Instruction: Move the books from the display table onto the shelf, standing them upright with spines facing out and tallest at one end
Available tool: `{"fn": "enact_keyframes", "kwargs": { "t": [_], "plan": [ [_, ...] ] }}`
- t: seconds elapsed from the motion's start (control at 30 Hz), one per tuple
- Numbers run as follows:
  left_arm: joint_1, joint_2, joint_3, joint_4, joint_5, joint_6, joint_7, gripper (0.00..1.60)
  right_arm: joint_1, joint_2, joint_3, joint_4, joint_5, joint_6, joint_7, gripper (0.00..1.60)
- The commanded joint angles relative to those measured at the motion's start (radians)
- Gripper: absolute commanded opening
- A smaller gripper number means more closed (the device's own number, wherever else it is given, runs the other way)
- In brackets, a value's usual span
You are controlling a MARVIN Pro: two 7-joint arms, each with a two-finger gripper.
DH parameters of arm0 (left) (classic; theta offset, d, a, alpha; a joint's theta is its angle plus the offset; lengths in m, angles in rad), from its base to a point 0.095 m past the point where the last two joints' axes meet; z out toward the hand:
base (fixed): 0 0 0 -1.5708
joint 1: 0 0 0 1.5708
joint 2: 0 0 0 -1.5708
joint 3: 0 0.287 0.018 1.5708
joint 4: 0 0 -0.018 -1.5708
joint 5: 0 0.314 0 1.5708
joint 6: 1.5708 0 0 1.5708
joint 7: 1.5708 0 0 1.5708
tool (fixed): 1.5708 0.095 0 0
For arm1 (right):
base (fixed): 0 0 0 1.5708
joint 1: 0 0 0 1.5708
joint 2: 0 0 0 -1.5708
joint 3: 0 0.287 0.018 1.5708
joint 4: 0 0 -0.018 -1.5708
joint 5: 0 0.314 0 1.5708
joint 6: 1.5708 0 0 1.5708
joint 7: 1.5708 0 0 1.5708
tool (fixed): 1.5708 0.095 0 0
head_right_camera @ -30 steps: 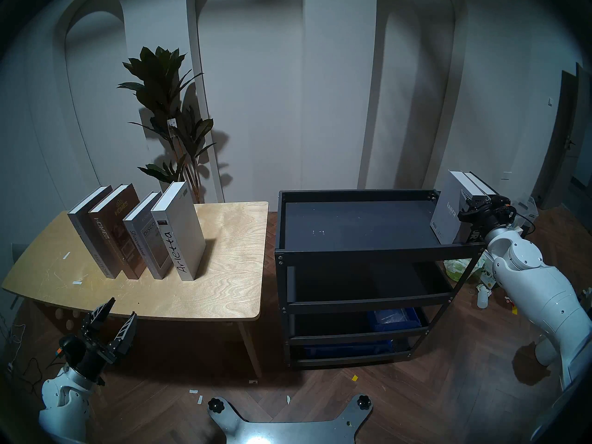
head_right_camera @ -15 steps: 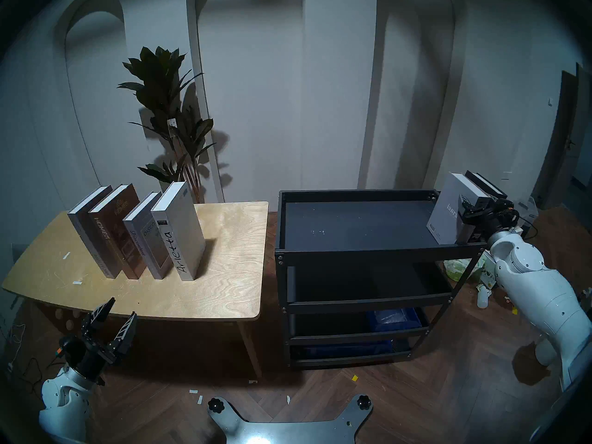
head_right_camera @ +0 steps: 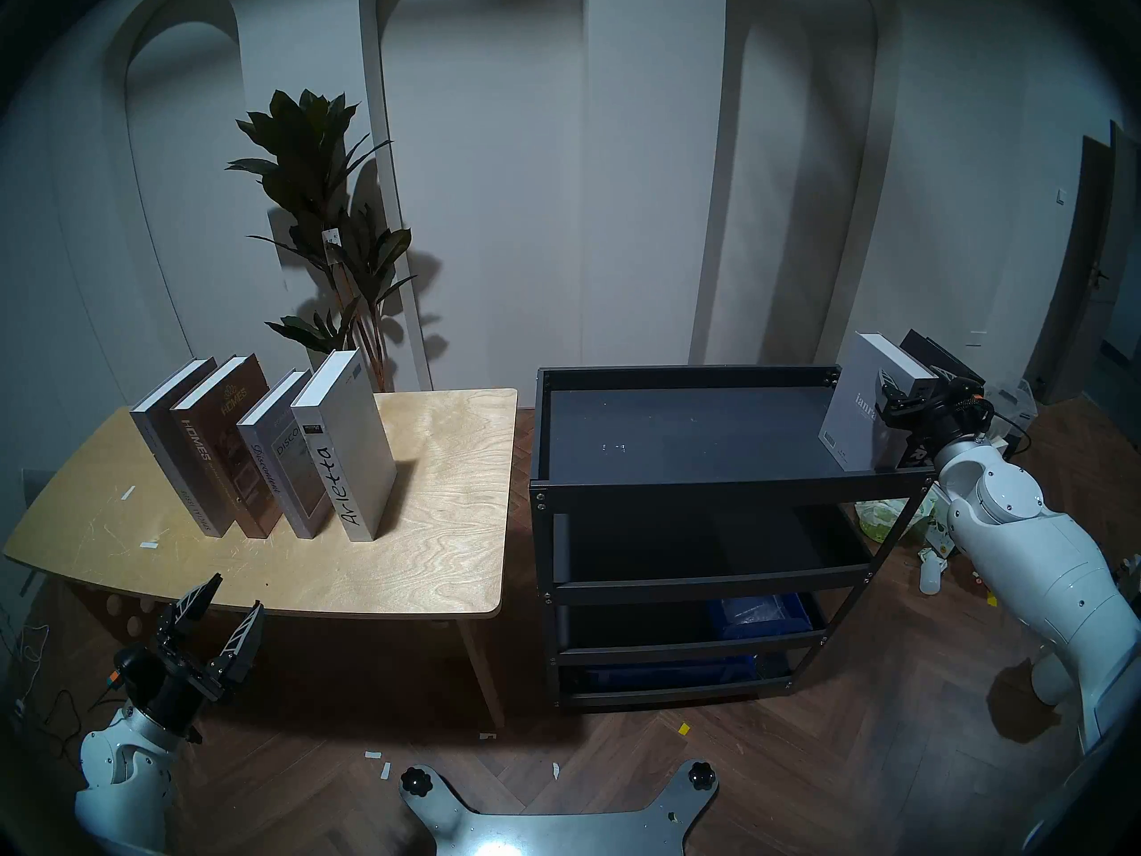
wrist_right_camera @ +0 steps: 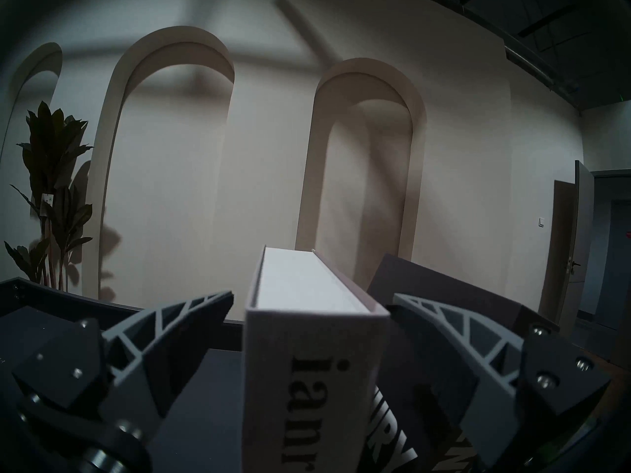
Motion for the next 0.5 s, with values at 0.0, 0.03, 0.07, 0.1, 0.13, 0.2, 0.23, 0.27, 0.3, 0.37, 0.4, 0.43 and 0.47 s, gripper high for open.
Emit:
{"fn": "enact_keyframes", "kwargs": {
  "t": [0.0,0.03,0.07,0.1,0.13,0.2,0.23,0.27,0.3,0.37,0.4,0.43,0.47],
  "plan": [
    [-0.001,0.001,-0.001,-0.014,0.000,-0.002,-0.002,1.60,0.030,0.003,0.003,-0.045,-0.017,0.001,-0.009,1.60],
    [-0.001,0.001,-0.001,-0.014,0.000,-0.002,-0.002,1.60,0.027,0.006,0.004,-0.054,-0.016,0.002,-0.013,1.60],
    [-0.001,0.001,-0.001,-0.014,0.000,-0.002,-0.002,1.60,0.025,0.009,0.006,-0.062,-0.018,-0.001,-0.016,1.60],
    [-0.001,0.001,-0.001,-0.014,0.000,-0.002,-0.002,1.60,0.022,0.013,0.009,-0.074,-0.024,-0.010,-0.021,1.60],
    [-0.001,0.001,-0.001,-0.014,0.000,-0.002,-0.002,1.60,0.020,0.017,0.015,-0.086,-0.026,-0.015,-0.028,1.60],
    [-0.001,0.001,-0.001,-0.014,0.000,-0.002,-0.003,1.60,0.015,0.027,0.027,-0.107,-0.030,-0.027,-0.042,1.60],
    [-0.001,0.001,-0.001,-0.013,0.000,-0.002,-0.003,1.60,0.013,0.033,0.032,-0.116,-0.032,-0.030,-0.049,1.60],
    [-0.001,0.001,-0.001,-0.013,0.000,-0.002,-0.003,1.60,0.008,0.042,0.041,-0.126,-0.039,-0.039,-0.062,1.60],
    [-0.001,0.001,-0.001,-0.013,0.000,-0.003,-0.003,1.60,0.001,0.051,0.050,-0.137,-0.037,-0.042,-0.070,1.60],
    [-0.002,0.001,-0.001,-0.013,0.000,-0.003,-0.003,1.60,-0.014,0.067,0.075,-0.154,-0.033,-0.059,-0.089,1.60],
    [-0.002,0.001,-0.001,-0.013,0.000,-0.003,-0.003,1.60,-0.024,0.074,0.091,-0.162,-0.027,-0.071,-0.099,1.60],
    [-0.002,0.001,-0.001,-0.012,0.000,-0.003,-0.003,1.60,-0.032,0.082,0.103,-0.168,-0.022,-0.077,-0.106,1.60],
    [-0.002,0.001,0.000,-0.012,0.000,-0.003,-0.003,1.60,-0.038,0.089,0.117,-0.172,-0.022,-0.089,-0.117,1.60]
  ]
}}
